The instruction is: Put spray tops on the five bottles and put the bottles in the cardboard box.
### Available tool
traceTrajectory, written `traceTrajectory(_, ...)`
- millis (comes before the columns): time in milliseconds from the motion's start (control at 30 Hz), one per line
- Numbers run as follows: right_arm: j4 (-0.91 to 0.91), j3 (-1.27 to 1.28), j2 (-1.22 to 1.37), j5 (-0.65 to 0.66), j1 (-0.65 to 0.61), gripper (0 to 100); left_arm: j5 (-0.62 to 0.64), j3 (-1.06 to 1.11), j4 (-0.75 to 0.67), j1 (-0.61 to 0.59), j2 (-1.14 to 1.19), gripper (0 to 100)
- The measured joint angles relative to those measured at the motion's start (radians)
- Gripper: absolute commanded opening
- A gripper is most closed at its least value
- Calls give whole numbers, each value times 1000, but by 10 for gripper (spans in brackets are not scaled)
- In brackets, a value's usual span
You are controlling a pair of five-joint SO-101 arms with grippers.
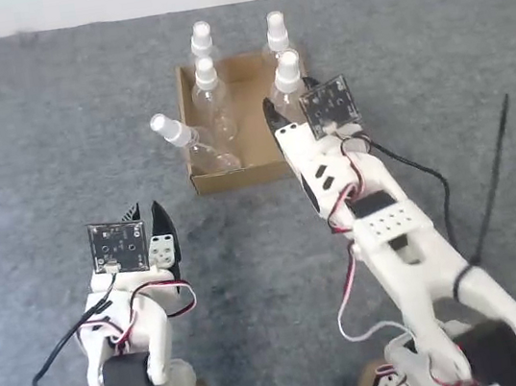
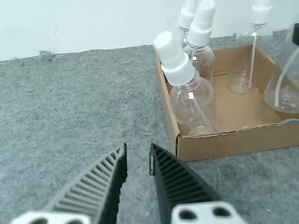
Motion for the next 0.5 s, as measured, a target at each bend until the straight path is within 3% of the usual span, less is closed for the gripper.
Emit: traceTrajectory(500,-25,-184,333,0,0,6,0,0,0,0,0,77)
